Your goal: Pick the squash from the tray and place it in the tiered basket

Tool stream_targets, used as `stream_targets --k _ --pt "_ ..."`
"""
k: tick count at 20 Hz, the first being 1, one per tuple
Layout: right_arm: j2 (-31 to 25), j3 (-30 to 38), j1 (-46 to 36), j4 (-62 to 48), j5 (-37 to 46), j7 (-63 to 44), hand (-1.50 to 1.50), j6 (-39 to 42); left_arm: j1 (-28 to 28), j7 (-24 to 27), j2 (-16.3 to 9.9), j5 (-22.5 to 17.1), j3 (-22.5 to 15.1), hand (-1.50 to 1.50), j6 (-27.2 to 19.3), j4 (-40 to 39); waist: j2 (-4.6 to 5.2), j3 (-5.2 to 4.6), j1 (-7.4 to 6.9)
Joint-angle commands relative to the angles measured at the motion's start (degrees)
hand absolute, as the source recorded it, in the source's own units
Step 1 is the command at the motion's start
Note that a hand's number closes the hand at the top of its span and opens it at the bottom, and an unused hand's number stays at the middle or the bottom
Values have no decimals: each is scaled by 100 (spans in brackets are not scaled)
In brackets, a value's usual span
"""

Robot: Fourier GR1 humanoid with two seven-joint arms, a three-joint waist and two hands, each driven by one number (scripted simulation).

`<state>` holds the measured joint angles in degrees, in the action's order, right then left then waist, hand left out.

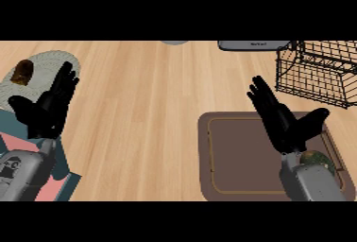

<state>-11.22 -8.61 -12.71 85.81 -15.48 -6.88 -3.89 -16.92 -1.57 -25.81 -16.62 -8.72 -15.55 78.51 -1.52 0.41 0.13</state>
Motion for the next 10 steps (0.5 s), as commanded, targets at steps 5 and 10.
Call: stream_targets --k 5,10 --pt "-1595 1912 492 731 1161 640 150 -1544 1070 -142 121 266 -141 0 -480 -298 5 -86 595" --pt "-1075 3701 1156 276 959 320 -150 -3586 1369 -396 181 114 -50 0 -552 -247 -12 -47 924"
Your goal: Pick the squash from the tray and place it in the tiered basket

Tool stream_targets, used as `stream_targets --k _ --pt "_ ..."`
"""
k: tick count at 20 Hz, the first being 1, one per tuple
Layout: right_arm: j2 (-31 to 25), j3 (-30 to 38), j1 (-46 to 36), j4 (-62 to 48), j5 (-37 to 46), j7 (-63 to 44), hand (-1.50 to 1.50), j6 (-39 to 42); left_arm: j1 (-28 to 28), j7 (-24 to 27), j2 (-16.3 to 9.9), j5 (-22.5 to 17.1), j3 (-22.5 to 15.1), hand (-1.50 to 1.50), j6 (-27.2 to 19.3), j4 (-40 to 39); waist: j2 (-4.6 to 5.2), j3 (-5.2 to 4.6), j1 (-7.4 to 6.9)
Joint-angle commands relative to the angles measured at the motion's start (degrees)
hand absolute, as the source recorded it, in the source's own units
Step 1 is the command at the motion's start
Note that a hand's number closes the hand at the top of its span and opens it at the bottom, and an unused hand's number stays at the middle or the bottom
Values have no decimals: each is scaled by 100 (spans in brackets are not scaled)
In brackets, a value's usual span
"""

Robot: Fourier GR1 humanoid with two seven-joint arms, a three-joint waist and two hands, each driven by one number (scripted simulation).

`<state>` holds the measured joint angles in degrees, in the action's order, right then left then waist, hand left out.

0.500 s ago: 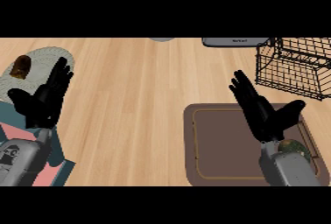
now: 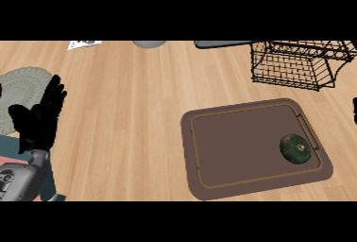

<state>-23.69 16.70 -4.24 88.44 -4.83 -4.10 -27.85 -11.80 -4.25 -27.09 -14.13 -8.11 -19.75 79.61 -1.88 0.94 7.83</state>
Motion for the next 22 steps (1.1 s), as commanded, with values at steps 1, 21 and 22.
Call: stream_targets --k 1,21,22 --pt "305 1269 380 187 6 244 -150 -1485 914 -43 456 -117 -214 0 -132 -335 52 -112 59" --pt "-312 -286 4212 2534 1962 -2687 -150 -98 1030 -123 813 321 -816 0 -200 249 336 -187 -870" --pt "-334 -305 4333 2771 2220 -3080 -150 -170 1156 -81 710 195 -706 0 -76 282 305 -178 -936"
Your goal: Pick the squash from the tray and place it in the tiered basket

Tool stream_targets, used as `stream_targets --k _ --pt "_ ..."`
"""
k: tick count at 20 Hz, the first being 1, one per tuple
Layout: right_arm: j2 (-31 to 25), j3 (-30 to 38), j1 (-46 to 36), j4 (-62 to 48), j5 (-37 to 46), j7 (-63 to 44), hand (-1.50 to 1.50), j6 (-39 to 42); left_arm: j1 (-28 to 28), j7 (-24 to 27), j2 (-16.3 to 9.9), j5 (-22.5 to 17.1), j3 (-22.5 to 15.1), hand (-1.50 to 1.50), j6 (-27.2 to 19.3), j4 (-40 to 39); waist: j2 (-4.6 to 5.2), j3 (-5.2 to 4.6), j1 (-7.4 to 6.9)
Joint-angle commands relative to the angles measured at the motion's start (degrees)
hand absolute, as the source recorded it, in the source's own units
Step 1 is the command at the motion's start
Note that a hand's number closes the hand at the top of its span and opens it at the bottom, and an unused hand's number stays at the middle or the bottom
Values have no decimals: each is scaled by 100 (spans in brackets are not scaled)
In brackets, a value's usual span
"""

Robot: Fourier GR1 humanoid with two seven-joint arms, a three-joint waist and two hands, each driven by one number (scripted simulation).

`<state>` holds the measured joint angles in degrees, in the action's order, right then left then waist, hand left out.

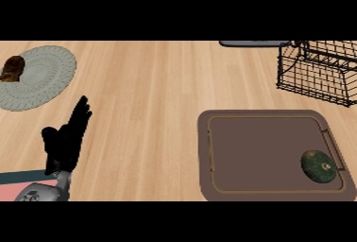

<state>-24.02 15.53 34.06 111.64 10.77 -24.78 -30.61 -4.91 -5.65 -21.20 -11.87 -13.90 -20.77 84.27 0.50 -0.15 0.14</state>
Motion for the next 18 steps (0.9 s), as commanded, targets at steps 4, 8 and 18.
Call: stream_targets --k 4,8,18 --pt "-584 -243 450 1377 1580 -2769 -150 288 597 418 488 296 -476 0 -195 -306 55 -44 -219" --pt "-645 -703 -88 1896 2641 -4385 -150 853 610 345 523 244 -452 0 -123 -365 32 -20 -253" --pt "-231 -1646 -1577 1120 3710 -5649 -150 2596 359 521 648 287 -265 0 -55 -793 20 -4 -197"
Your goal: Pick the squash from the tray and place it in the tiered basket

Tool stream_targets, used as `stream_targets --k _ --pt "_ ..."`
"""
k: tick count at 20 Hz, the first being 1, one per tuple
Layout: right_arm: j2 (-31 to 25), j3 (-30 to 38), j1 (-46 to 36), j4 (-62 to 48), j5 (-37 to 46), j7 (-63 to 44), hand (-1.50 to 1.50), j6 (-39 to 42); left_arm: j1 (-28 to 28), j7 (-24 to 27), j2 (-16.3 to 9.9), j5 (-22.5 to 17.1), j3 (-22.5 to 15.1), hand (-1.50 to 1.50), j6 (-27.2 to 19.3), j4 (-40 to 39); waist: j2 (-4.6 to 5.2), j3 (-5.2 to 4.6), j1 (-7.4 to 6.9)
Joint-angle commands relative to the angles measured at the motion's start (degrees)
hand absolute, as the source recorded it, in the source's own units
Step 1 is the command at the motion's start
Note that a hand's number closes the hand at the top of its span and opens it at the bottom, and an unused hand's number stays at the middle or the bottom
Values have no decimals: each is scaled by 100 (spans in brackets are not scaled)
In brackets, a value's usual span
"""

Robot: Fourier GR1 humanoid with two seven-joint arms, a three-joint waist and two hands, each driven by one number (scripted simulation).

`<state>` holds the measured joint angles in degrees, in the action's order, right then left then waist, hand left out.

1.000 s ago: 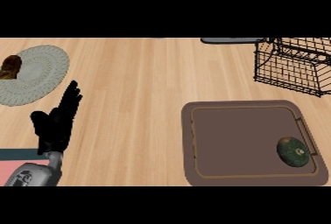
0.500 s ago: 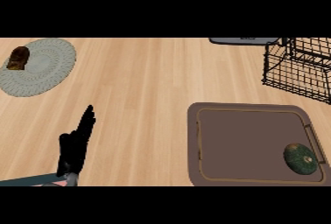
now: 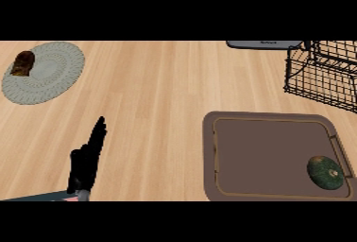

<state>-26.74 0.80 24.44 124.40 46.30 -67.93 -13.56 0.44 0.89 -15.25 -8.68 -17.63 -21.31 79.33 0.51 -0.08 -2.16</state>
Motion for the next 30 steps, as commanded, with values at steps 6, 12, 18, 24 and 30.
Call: stream_targets --k 6,12,18,24,30 --pt "394 -112 -1531 -851 142 -1465 -150 1299 341 -176 -74 51 8 0 -30 281 -24 5 -12" --pt "841 -273 -1871 -869 454 -1553 -150 1781 370 65 53 64 136 0 -4 -40 -35 -1 114" --pt "1295 -41 -1853 -1567 304 -1413 -150 2112 337 -159 -41 44 161 0 70 216 -35 3 120" --pt "1439 367 -2393 -1693 186 -1420 -150 2603 274 -106 201 158 134 0 -52 -26 -40 3 175" --pt "1537 700 -2564 -1899 212 -1260 -150 2903 203 -132 149 129 257 0 99 -158 -42 3 206"
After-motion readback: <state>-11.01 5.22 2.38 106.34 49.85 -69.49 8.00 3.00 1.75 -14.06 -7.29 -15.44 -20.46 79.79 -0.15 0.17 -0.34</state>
